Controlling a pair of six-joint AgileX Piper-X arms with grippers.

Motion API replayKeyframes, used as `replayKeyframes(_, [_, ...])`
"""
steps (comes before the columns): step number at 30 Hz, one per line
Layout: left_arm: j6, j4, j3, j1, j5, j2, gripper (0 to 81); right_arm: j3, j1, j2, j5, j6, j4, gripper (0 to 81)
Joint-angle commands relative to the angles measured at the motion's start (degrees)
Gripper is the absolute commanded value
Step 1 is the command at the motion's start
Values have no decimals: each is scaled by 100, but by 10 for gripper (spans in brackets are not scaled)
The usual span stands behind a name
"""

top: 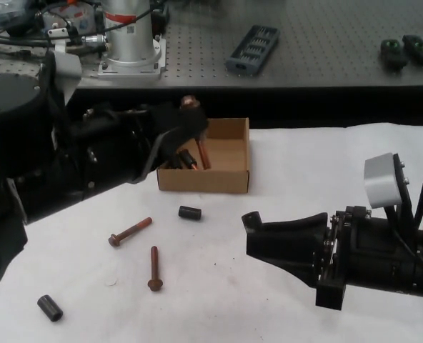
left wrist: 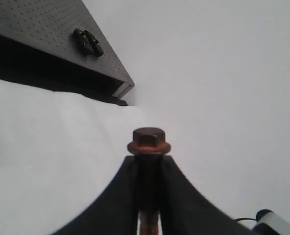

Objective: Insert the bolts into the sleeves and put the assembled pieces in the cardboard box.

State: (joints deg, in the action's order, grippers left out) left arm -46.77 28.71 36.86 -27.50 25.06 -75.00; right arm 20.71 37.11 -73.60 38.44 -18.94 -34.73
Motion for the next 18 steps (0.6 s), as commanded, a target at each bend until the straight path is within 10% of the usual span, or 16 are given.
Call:
replayKeyframes(1, [-61, 672, 79, -29, -42, -95, 6, 13, -44, 34, -191, -342, -341, 31])
replayKeyframes(18, [555, 1549, 4, -571, 398, -393, 6, 13, -44, -111, -210, -594, -478, 31])
